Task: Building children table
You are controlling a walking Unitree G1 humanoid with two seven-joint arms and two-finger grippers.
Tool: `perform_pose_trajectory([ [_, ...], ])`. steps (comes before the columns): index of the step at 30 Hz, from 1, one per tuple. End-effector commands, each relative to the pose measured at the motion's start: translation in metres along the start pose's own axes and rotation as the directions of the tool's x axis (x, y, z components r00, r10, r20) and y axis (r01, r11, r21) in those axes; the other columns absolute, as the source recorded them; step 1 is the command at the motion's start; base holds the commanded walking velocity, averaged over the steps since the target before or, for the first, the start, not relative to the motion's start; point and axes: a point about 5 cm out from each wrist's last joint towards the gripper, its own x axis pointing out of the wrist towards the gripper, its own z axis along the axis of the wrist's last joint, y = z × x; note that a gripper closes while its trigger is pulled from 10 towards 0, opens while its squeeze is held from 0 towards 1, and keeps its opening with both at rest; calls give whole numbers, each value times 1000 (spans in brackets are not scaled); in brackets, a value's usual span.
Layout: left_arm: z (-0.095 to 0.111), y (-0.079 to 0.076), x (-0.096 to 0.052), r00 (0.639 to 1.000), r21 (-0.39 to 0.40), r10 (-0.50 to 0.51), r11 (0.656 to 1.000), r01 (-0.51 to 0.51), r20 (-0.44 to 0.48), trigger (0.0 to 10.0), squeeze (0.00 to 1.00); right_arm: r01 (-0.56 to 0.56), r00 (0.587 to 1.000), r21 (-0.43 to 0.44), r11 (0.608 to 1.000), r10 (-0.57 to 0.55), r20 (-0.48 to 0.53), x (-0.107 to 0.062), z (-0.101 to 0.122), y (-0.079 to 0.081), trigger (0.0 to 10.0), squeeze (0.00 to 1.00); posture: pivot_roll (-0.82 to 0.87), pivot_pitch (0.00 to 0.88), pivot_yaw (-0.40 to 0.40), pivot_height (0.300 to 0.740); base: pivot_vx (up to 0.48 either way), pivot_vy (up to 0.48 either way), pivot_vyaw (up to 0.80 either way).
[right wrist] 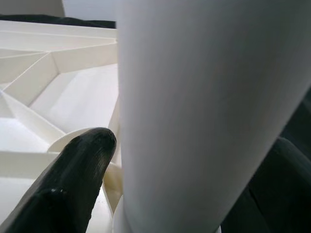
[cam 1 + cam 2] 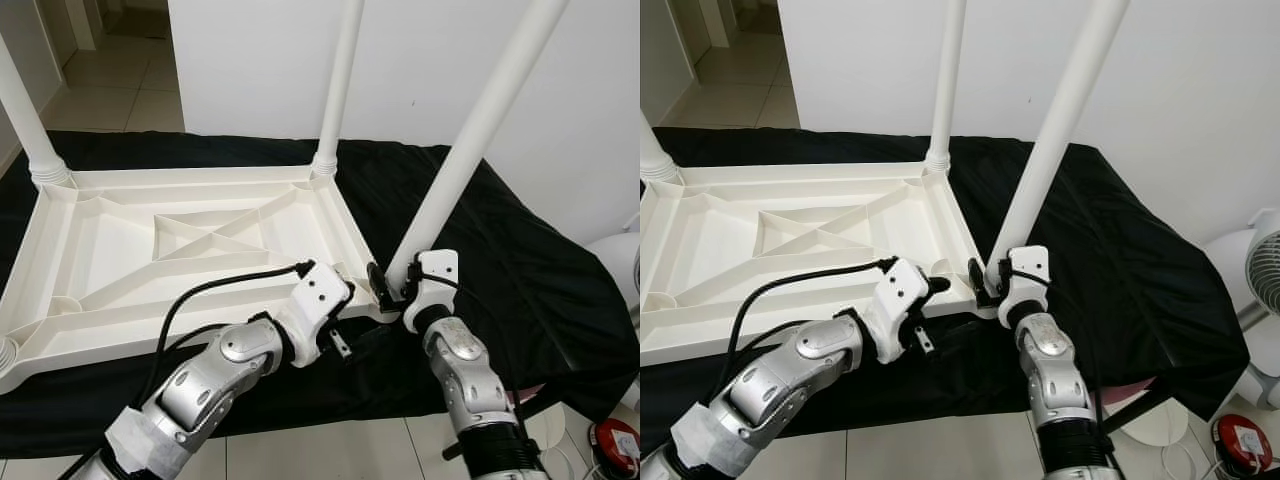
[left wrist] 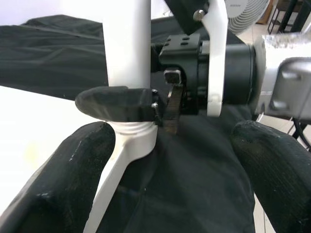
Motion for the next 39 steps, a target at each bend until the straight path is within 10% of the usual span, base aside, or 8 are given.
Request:
perform_pose_trajectory([
  [1,0,-7,-1,993,10,-118,993,119,-5,10000,0,-85,996,-17,996,84,-10,-1,-1,-5,10000,0,-21,0,-101,740,0,0,0],
  [13,-1,-3,-5,994,10,-105,994,106,-14,10000,0,-332,943,-68,941,327,-67,13,-3,-14,10000,0,-4,0,-97,740,0,0,0],
  [14,0,-3,-5,995,12,-103,995,103,-15,10000,0,-359,932,-72,931,354,-74,18,-2,-13,7412,0,0,0,-97,740,0,0,0],
  [15,0,-3,-5,995,12,-103,995,103,-15,10000,0,-359,932,-72,931,354,-74,18,-2,-13,7412,0,0,0,-97,740,0,0,0],
  [17,0,-3,-5,995,16,-98,995,98,-15,10000,0,-394,917,-83,915,386,-98,23,-4,-13,0,0,4,0,-99,740,0,0,0],
  [31,1,-1,-7,996,19,-87,996,87,-13,10000,0,-439,891,-43,897,429,-151,19,-19,-20,0,0,12,0,-103,740,0,0,0],
  [32,1,-1,-6,996,19,-90,996,90,-12,10000,0,-393,912,-24,919,387,-138,18,-21,-22,10000,0,8,0,-101,740,0,0,0],
  [39,1,-2,-5,995,19,-96,995,97,-11,10000,0,-241,961,-26,970,235,-144,19,-25,-26,10000,0,-2,0,-98,740,0,0,0],
])
